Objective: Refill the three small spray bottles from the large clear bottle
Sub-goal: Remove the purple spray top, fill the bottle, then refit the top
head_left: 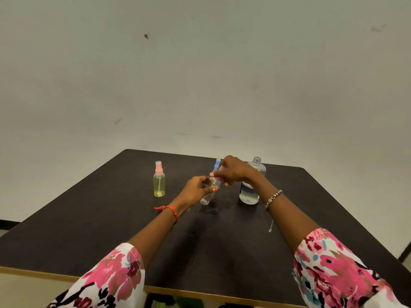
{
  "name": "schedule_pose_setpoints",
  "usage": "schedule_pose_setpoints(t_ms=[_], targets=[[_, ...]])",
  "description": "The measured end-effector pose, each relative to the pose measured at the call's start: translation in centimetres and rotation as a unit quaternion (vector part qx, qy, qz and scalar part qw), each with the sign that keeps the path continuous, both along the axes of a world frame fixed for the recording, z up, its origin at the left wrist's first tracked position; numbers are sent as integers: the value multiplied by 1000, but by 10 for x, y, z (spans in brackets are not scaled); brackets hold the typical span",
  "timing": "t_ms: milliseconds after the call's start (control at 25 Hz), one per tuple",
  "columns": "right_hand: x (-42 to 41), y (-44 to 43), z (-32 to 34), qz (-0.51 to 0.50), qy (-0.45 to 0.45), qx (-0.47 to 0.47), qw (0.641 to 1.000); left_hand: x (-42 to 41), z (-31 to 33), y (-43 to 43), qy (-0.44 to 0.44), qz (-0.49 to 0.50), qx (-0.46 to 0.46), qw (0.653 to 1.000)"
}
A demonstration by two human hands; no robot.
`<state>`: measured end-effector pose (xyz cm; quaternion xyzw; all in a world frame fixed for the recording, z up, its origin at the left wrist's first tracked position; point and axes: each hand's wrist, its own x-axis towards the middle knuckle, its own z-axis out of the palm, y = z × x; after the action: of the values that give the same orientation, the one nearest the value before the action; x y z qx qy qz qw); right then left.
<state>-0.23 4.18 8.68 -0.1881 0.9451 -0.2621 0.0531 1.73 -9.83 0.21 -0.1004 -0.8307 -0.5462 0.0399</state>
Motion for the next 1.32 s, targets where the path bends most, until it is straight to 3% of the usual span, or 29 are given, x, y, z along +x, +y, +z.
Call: schedule_pose_setpoints(t_ms=[200, 440, 600, 760, 920, 1080, 1320], targets=[[1, 0, 3, 67, -10, -21, 997, -2, -3, -3, 0, -6, -6, 1000], [-5, -2, -2, 17, -6, -7, 1000, -2, -1, -2, -5, 1, -10, 1000], [-2, 4, 7, 61, 16, -36, 997, -2, -5, -6, -11, 4, -7, 1000], [-6, 13, 5, 35, 51, -122, 991, -4, -13, -17, -23, 35, 26, 999], [-14, 24, -25, -45, 38, -235, 970, -6, -20, -28, -30, 123, 104, 986], [-13, 20, -82, -105, 17, -242, 964, -10, -21, -29, -19, 174, 121, 977], [3, 8, -136, -70, 55, -239, 967, -7, -13, -14, 1, 165, 128, 978]])
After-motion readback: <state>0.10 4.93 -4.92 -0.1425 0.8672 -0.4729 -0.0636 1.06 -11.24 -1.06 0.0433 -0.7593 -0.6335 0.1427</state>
